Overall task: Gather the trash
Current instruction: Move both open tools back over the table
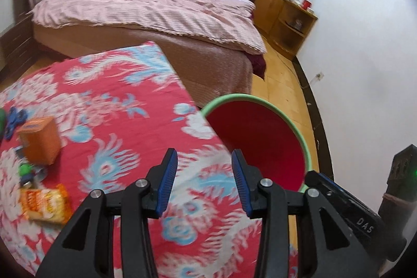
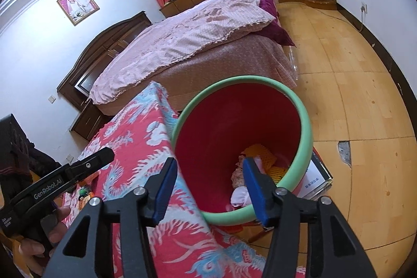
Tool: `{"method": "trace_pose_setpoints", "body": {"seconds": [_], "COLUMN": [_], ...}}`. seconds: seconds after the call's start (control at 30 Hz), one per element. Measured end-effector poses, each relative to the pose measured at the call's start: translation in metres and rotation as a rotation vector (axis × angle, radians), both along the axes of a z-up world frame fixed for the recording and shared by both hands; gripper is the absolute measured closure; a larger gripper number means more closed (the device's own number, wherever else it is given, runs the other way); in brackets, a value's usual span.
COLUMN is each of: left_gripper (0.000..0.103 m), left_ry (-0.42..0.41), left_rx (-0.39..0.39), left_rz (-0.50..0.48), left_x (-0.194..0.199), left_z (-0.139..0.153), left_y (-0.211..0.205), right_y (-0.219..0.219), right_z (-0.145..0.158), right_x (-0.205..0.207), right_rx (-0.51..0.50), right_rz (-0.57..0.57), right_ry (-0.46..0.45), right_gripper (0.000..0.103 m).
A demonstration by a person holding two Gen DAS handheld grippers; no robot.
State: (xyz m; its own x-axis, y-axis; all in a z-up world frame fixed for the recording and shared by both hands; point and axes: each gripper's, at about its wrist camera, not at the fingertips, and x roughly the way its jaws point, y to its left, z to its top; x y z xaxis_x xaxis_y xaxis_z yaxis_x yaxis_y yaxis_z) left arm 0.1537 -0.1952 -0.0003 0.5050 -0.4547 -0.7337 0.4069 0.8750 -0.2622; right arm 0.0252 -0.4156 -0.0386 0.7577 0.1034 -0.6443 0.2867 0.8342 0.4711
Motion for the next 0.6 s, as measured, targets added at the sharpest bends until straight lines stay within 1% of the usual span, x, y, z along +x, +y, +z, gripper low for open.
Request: {"method": "trace_pose_setpoints", "body": {"seconds": [0.3, 0.6], "left_gripper": [0.06, 0.06], "left_ry": [-0.005, -0.007], "left_rx": [0.001, 0.027], "left_rz": [0.16, 0.32], "left_x": [-0.003, 0.006], "left_z": [0.002, -0.001], "left_y": [0.071, 0.139], "right_y": [0.027, 0.055], "right_z": [0.011, 0.013], "right_x": [-0.003, 0.005], "right_rx": [-0.013, -0.022], "right_rz": [0.037, 0.084], "right_ry": [-0.012, 0.001], "right_gripper": [0.04, 0.039]}}
